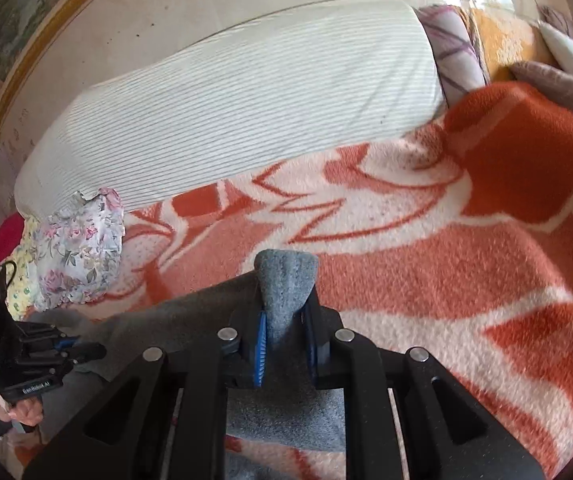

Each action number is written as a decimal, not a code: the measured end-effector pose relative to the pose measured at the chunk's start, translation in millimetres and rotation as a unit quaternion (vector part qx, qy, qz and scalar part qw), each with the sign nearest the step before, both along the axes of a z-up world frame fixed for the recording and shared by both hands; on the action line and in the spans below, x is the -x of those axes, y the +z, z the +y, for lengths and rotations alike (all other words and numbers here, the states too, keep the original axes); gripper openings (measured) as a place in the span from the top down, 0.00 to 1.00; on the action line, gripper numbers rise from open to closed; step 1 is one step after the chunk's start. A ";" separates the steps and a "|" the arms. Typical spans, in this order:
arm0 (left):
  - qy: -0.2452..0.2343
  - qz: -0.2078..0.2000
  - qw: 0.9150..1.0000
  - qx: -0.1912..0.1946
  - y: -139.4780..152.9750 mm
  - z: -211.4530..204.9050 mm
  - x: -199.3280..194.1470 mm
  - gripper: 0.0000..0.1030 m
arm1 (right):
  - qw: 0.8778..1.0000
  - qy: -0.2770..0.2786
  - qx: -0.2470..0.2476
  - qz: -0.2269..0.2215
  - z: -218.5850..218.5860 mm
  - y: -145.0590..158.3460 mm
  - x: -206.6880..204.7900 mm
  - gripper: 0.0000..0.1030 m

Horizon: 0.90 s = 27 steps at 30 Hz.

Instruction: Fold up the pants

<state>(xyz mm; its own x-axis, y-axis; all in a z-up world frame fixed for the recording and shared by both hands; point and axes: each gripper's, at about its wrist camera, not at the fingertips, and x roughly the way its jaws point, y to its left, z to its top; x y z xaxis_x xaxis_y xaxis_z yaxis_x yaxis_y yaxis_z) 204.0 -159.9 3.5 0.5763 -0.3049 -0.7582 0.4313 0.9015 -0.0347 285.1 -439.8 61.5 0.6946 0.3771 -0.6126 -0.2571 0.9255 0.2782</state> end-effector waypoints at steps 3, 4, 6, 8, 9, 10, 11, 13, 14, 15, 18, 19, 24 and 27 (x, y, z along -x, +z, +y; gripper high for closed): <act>-0.007 0.010 1.000 0.004 -9.5 -0.3 14.1 0.91 | 1.000 0.012 0.009 0.009 -2.5 -13.8 14.6 0.84; -0.013 0.009 1.000 -0.002 -13.2 -1.6 22.0 0.91 | 1.000 0.017 0.016 0.011 -3.6 -20.2 24.4 0.84; -0.026 0.006 1.000 -0.015 -21.9 -5.4 42.7 0.91 | 0.999 0.026 0.027 0.015 -8.5 -32.0 48.3 0.84; -0.035 0.005 0.999 -0.018 -26.6 -7.8 60.0 0.91 | 0.999 0.029 0.022 0.016 -16.0 -38.4 73.9 0.84; -0.039 0.002 0.999 -0.019 -28.3 -9.1 68.1 0.92 | 0.999 0.029 0.017 0.014 -20.3 -39.4 86.5 0.84; -0.042 -0.004 0.999 -0.025 -29.2 -11.2 75.9 0.92 | 0.999 0.028 0.010 0.013 -24.2 -39.5 97.6 0.84; -0.043 -0.011 0.999 -0.031 -28.6 -13.1 81.6 0.92 | 1.000 0.026 0.006 0.013 -27.8 -39.6 108.0 0.84; -0.051 -0.022 0.998 -0.035 -26.8 -17.5 92.1 0.92 | 1.000 0.025 0.004 0.013 -30.8 -38.9 124.8 0.84; -0.055 -0.021 0.998 -0.034 -26.4 -19.3 95.8 0.92 | 1.000 0.024 0.004 0.013 -32.2 -38.9 132.4 0.84; -0.057 -0.022 0.997 -0.035 -26.2 -21.0 99.3 0.92 | 1.000 0.023 0.008 0.013 -32.4 -39.0 138.1 0.84; -0.079 -0.013 0.996 -0.036 -32.4 -27.0 110.8 0.91 | 0.999 0.015 0.013 0.024 -37.6 -46.8 148.3 0.84; -0.087 -0.009 0.995 -0.036 -35.2 -28.6 115.1 0.91 | 0.999 0.011 0.007 0.031 -40.3 -51.3 150.3 0.84; -0.137 -0.007 0.989 -0.046 -41.6 -40.8 146.1 0.91 | 0.998 -0.010 -0.003 0.063 -42.6 -68.6 159.5 0.76; -0.145 -0.019 0.988 -0.043 -35.3 -39.6 159.8 0.89 | 0.995 -0.032 -0.028 0.089 -48.4 -68.5 167.5 0.47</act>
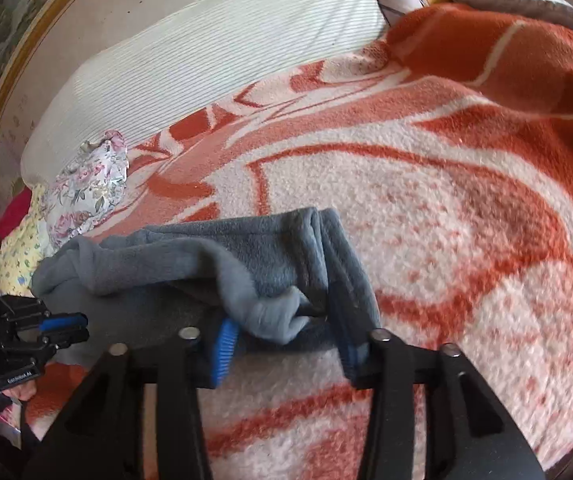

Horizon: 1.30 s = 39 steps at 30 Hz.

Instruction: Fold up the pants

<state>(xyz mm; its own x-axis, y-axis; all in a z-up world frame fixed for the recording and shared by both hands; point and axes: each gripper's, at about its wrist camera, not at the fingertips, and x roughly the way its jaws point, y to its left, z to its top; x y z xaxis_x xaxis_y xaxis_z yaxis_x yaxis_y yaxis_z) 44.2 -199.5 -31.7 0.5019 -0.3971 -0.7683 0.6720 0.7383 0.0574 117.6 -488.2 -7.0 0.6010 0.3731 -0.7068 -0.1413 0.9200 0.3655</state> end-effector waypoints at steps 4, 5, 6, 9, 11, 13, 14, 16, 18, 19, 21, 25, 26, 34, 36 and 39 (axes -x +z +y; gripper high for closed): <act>0.032 -0.001 0.999 0.018 11.5 19.6 2.9 0.89 | 1.000 -0.010 0.000 -0.023 6.2 21.2 23.8 0.44; 0.045 0.000 0.999 0.023 14.4 29.1 1.6 0.89 | 0.999 -0.009 -0.003 -0.030 10.0 27.2 29.3 0.42; 0.056 -0.001 0.998 0.026 16.5 37.0 0.6 0.89 | 0.999 -0.007 -0.005 -0.037 15.2 32.8 33.4 0.41; 0.101 0.001 0.994 0.035 23.0 70.7 -7.7 0.89 | 0.999 0.010 -0.016 -0.049 37.9 46.2 37.9 0.39; 0.132 0.003 0.990 0.043 27.9 99.2 -13.8 0.89 | 0.998 0.028 -0.030 -0.052 57.7 52.2 35.0 0.38; 0.172 0.001 0.984 0.043 31.8 135.1 -20.6 0.89 | 0.996 0.050 -0.043 -0.054 80.6 56.4 29.7 0.38; 0.187 -0.001 0.982 0.040 32.8 149.1 -22.6 0.88 | 0.996 0.062 -0.047 -0.053 92.1 57.3 26.7 0.38; 0.226 0.000 0.974 0.038 33.9 184.1 -28.7 0.87 | 0.994 0.085 -0.049 -0.047 119.9 58.0 18.6 0.37; 0.270 0.010 0.962 0.042 33.4 226.0 -35.5 0.86 | 0.992 0.106 -0.052 -0.040 146.5 55.8 10.4 0.37; 0.291 0.015 0.956 0.045 33.0 245.6 -37.8 0.85 | 0.991 0.118 -0.057 -0.036 159.8 54.5 6.9 0.37; 0.335 0.021 0.941 0.048 33.3 286.2 -42.1 0.82 | 0.988 0.139 -0.056 -0.026 187.6 51.8 -0.2 0.37; 0.425 0.031 0.903 0.050 34.3 359.9 -49.4 0.59 | 0.980 0.190 -0.057 -0.011 240.1 48.4 -12.9 0.37; 0.446 0.033 0.893 0.054 35.0 379.7 -50.8 0.59 | 0.977 0.203 -0.059 -0.009 253.1 47.7 -15.8 0.37; 0.518 0.054 0.851 0.064 32.4 463.4 -67.0 0.54 | 0.964 0.258 -0.058 0.008 327.6 45.9 -45.1 0.37; 0.528 0.054 0.845 0.060 31.3 475.9 -70.9 0.54 | 0.962 0.270 -0.045 0.011 345.4 44.6 -53.4 0.37; 0.532 0.054 0.843 0.053 30.8 488.1 -74.5 0.53 | 0.957 0.287 -0.036 0.017 371.1 41.8 -66.8 0.37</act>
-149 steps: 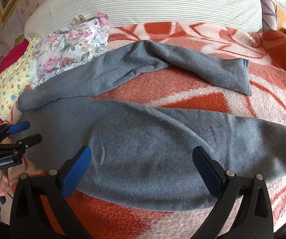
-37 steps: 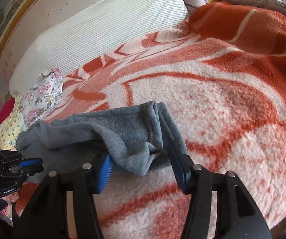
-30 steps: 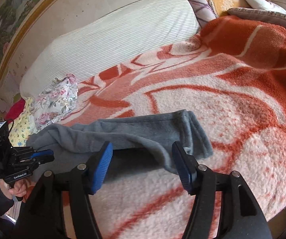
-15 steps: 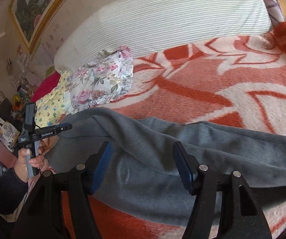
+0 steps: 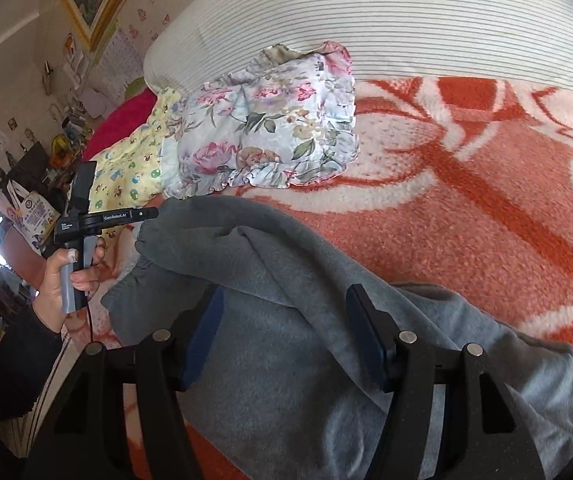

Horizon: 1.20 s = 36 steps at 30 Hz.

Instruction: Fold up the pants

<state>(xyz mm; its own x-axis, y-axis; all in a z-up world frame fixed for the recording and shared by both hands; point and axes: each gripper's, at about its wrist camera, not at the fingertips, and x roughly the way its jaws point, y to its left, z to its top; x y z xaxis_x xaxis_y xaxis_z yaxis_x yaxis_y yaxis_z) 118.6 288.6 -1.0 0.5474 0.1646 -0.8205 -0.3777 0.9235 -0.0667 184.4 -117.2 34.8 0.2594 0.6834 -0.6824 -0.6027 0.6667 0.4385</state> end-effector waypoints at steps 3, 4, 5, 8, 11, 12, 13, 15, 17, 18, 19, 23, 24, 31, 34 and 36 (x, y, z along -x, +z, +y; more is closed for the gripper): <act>0.001 0.002 1.000 -0.002 -0.2 10.9 -3.8 0.52 | 1.000 0.013 0.020 0.002 26.6 -4.4 -14.6 0.37; 0.000 0.004 1.000 -0.002 -0.6 13.3 -6.2 0.51 | 1.000 0.018 0.024 0.001 34.9 -5.8 -19.1 0.37; -0.001 0.005 1.000 -0.003 -0.6 16.1 -7.7 0.51 | 0.999 0.023 0.030 0.001 43.7 -7.8 -23.6 0.37; -0.011 0.008 1.000 0.002 -1.9 26.0 -14.3 0.49 | 0.998 0.038 0.051 0.004 69.1 -16.7 -36.7 0.37; -0.023 0.020 1.000 0.003 -7.1 35.8 -23.2 0.46 | 0.997 0.048 0.061 0.008 89.6 -25.0 -49.9 0.37; -0.025 0.027 0.999 0.000 -10.2 39.2 -27.2 0.46 | 0.996 0.052 0.067 0.009 96.8 -28.0 -54.3 0.37; -0.029 0.035 0.999 -0.005 -13.2 40.7 -31.4 0.45 | 0.996 0.054 0.074 0.010 102.9 -31.4 -58.9 0.37; -0.028 0.052 0.998 -0.027 -19.2 44.3 -40.2 0.44 | 0.995 0.054 0.086 0.013 113.7 -37.9 -68.8 0.36; -0.030 0.060 0.997 -0.038 -24.1 46.7 -47.2 0.44 | 0.994 0.058 0.091 0.020 122.2 -45.0 -77.0 0.34; -0.035 0.066 0.996 -0.039 -27.4 47.1 -50.4 0.44 | 0.993 0.061 0.095 0.028 126.2 -50.4 -80.8 0.34; -0.037 0.075 0.996 -0.044 -31.6 47.1 -53.8 0.44 | 0.992 0.063 0.099 0.038 130.1 -56.8 -84.1 0.34; -0.041 0.104 0.990 -0.082 -52.2 43.7 -66.5 0.53 | 0.989 0.069 0.112 0.073 141.1 -80.0 -93.2 0.46; -0.047 0.100 0.991 -0.076 -53.9 43.0 -66.4 0.75 | 0.989 0.068 0.104 0.080 140.8 -82.4 -94.0 0.56; -0.037 -0.008 0.997 -0.069 -2.9 32.1 -18.7 0.84 | 0.996 0.063 0.059 0.025 124.1 -45.9 -69.5 0.93; -0.029 -0.060 0.996 -0.052 24.1 32.3 21.0 0.84 | 0.996 0.073 0.044 -0.012 116.8 -21.4 -48.2 0.93; -0.024 -0.088 0.995 -0.038 34.0 31.3 48.8 0.84 | 0.995 0.086 0.028 -0.029 109.4 -8.0 -30.9 0.93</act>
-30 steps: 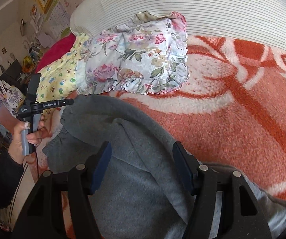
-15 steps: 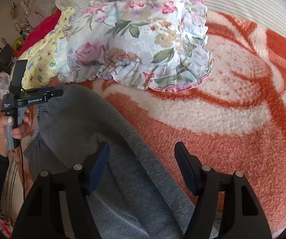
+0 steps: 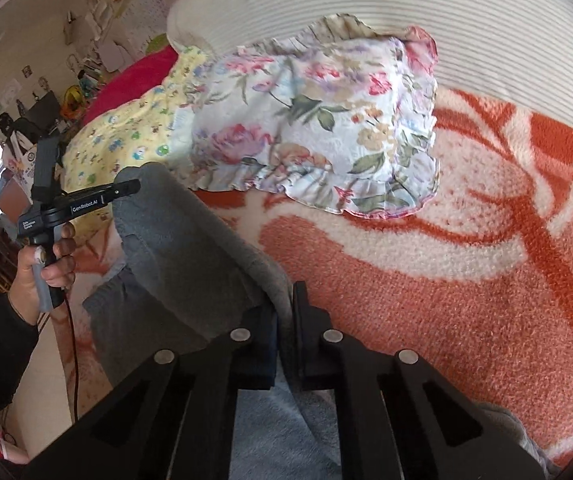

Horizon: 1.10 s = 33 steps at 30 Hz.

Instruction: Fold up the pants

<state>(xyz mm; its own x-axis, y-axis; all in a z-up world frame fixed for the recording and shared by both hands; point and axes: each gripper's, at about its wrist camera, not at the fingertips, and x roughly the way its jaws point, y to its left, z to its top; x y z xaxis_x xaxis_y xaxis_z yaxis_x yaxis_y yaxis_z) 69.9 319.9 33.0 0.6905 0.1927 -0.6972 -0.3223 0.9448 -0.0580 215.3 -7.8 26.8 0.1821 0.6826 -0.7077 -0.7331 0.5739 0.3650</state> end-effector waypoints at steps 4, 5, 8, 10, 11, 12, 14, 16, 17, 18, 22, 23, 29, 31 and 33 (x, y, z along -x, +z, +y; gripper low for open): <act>0.008 -0.020 1.000 0.019 -1.4 -4.8 46.1 0.85 | 0.999 0.027 -0.019 -0.002 -13.0 12.6 35.4 0.93; 0.009 -0.022 0.999 0.022 -3.9 -9.8 56.3 0.85 | 0.999 0.035 -0.020 -0.001 -15.6 13.2 44.7 0.93; 0.013 -0.022 0.999 0.028 -16.8 -15.2 89.9 0.86 | 0.998 0.058 -0.017 0.012 -23.9 9.2 75.1 0.93; 0.018 -0.023 0.999 0.033 -24.3 -15.8 102.7 0.86 | 0.997 0.074 -0.009 0.025 -26.3 -0.1 94.5 0.93; 0.021 -0.022 0.999 0.040 -28.9 -14.0 108.9 0.86 | 0.996 0.081 0.000 0.025 -26.6 -5.7 104.5 0.93; 0.026 -0.019 0.998 0.047 -33.8 -11.7 110.3 0.86 | 0.996 0.087 0.009 0.028 -26.4 -12.3 113.5 0.93; 0.033 -0.017 0.997 0.061 -42.3 -8.3 118.1 0.85 | 0.995 0.091 0.023 0.043 -26.3 -26.0 124.9 0.93; 0.036 -0.016 0.997 0.069 -48.1 -6.3 123.5 0.85 | 0.994 0.091 0.035 0.054 -24.9 -38.0 132.6 0.93; 0.036 -0.016 0.997 0.069 -49.7 -6.3 125.2 0.85 | 0.993 0.089 0.040 0.058 -24.0 -43.3 136.3 0.93; 0.036 -0.013 0.997 0.067 -51.8 -6.4 126.0 0.85 | 0.993 0.088 0.045 0.062 -22.9 -47.4 138.0 0.93; 0.038 0.001 0.997 0.070 -58.5 -6.1 131.8 0.81 | 0.993 0.080 0.057 0.070 -20.9 -57.2 142.4 0.93; 0.039 0.000 0.996 0.075 -59.7 -5.1 136.3 0.80 | 0.993 0.079 0.058 0.071 -21.1 -57.4 143.3 0.93; 0.052 0.008 0.993 0.109 -65.2 -0.3 160.2 0.69 | 0.991 0.073 0.069 0.084 -20.5 -61.6 145.5 0.87; 0.053 0.012 0.992 0.117 -65.3 -0.6 166.8 0.66 | 0.991 0.078 0.069 0.089 -19.6 -61.0 147.5 0.79; 0.061 0.012 0.990 0.124 -63.0 -0.4 175.6 0.64 | 0.990 0.086 0.063 0.087 -18.3 -58.1 152.0 0.69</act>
<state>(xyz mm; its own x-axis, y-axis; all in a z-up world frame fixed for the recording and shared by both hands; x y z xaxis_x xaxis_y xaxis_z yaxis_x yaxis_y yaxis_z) -105.7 319.5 -29.9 0.6559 0.0947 -0.7489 -0.4377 0.8560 -0.2751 63.3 -26.1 -31.2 -0.0615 0.5965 -0.8003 -0.7561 0.4955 0.4275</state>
